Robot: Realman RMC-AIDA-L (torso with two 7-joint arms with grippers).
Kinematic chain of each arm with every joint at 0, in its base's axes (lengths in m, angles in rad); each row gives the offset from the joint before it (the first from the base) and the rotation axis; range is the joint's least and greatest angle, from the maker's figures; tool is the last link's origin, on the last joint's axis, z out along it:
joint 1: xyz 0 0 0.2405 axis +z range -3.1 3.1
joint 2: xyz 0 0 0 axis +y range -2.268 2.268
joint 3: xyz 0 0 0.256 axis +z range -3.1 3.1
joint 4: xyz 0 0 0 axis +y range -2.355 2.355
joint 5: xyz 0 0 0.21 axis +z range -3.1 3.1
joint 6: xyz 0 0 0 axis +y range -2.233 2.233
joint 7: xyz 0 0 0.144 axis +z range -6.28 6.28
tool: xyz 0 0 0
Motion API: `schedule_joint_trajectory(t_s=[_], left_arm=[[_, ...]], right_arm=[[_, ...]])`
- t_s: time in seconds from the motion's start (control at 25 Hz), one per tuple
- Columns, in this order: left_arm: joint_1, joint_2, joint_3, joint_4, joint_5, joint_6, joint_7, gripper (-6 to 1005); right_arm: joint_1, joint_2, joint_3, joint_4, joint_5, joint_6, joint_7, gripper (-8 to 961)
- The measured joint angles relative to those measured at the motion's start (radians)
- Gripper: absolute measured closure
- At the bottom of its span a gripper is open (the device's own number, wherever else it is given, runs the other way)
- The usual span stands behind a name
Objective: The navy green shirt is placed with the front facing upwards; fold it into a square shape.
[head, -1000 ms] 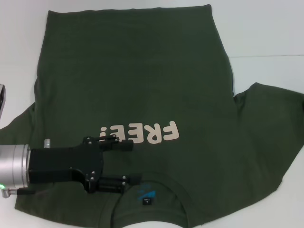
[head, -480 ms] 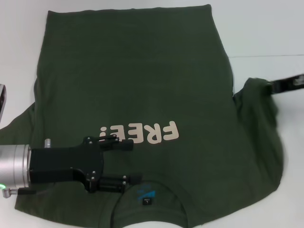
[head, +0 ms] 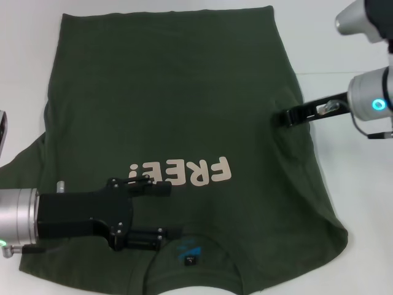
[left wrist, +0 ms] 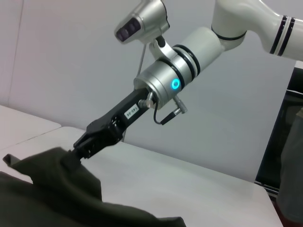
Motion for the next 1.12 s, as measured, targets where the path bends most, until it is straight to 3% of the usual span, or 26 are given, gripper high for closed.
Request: schedule_joint_trajectory(t_s=[0.32, 0.84, 1.04, 1.12], left_arm=[[0.005, 0.000, 0.000, 0.000, 0.000, -0.002, 0.002, 113], [0.009, 0.000, -0.017, 0.000, 0.001, -0.011, 0.001, 114], [0.010, 0.000, -0.027, 0.000, 0.001, -0.008, -0.002, 114], [0.010, 0.000, -0.028, 0.000, 0.001, -0.008, -0.007, 114]], right_arm=[[0.007, 0.002, -0.083, 0.073, 0.030, 0.076, 0.000, 833], [0.006, -0.002, -0.086, 0.097, 0.172, 0.061, -0.126, 742], [-0.011, -0.004, -0.052, 0.092, 0.226, -0.002, -0.247, 523], [-0.037, -0.004, -0.018, 0.091, 0.274, -0.052, -0.356, 478]])
